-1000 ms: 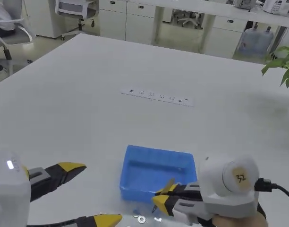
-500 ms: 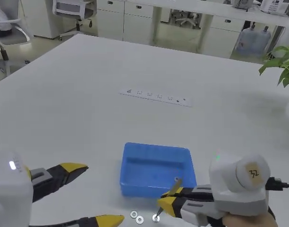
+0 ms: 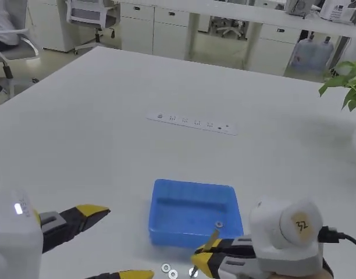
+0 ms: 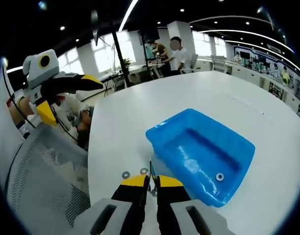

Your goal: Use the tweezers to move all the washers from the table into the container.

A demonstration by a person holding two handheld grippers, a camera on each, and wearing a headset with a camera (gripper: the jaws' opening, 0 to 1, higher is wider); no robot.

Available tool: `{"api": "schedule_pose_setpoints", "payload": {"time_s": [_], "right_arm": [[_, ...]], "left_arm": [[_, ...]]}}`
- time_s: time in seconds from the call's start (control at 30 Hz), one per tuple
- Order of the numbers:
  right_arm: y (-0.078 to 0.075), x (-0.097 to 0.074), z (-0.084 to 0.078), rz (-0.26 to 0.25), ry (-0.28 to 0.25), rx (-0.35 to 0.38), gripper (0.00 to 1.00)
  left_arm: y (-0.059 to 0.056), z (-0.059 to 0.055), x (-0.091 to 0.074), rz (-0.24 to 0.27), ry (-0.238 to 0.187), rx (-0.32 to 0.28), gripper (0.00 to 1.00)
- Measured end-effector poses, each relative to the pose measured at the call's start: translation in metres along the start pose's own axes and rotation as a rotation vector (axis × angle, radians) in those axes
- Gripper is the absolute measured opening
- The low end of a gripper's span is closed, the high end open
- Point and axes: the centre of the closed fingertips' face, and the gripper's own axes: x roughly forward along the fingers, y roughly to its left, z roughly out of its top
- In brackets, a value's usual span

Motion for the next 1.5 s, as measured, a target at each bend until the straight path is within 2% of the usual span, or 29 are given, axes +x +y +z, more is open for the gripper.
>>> {"api": "schedule_pose_setpoints", "payload": {"time_s": [0.1, 0.2, 0.3, 0.53, 0.7, 0.83, 0.97, 1.03, 1.13, 1.23, 1.37, 1.5], "right_arm": [[0.002, 0.000, 0.000, -0.002, 0.009, -0.030, 0.03], [0.004, -0.002, 0.000, 0.010, 0.009, -0.019, 0.03], [0.008, -0.008, 0.007, 0.029, -0.022, 0.009, 0.03], [0.009, -0.029, 0.028, 0.058, -0.041, -0.009, 0.03], [-0.005, -0.040, 0.038, 0.047, -0.018, 0.004, 0.03], [-0.017, -0.046, 0.050, 0.040, -0.040, 0.020, 0.03], [-0.032, -0.050, 0.059, 0.011, -0.052, 0.036, 0.03], [-0.049, -0.051, 0.066, -0.036, -0.090, 0.129, 0.03], [-0.067, -0.048, 0.071, -0.047, -0.134, 0.233, 0.03], [-0.077, -0.041, 0.068, -0.045, -0.132, 0.257, 0.03], [-0.091, -0.027, 0.053, -0.074, -0.091, 0.281, 0.03], [-0.100, -0.019, 0.044, -0.095, -0.074, 0.312, 0.03]], "left_arm": [[-0.001, 0.001, 0.000, 0.000, -0.002, 0.000, 0.60], [-0.002, 0.002, -0.001, 0.000, -0.008, 0.001, 0.60], [-0.002, 0.003, -0.001, 0.001, -0.011, 0.001, 0.60], [0.000, -0.001, -0.003, 0.002, -0.007, -0.003, 0.60], [0.001, -0.001, -0.003, 0.001, -0.011, -0.001, 0.60], [0.003, -0.001, -0.005, 0.007, -0.015, -0.002, 0.59], [0.006, -0.003, -0.006, 0.013, -0.016, -0.007, 0.59], [0.007, -0.004, -0.007, 0.016, -0.013, -0.008, 0.58], [0.006, -0.006, -0.007, 0.015, -0.012, -0.011, 0.58], [0.006, -0.006, -0.006, 0.013, -0.012, -0.009, 0.58], [0.006, -0.006, -0.007, 0.014, -0.008, -0.005, 0.57], [0.008, -0.005, -0.009, 0.021, -0.011, -0.011, 0.57]]}}
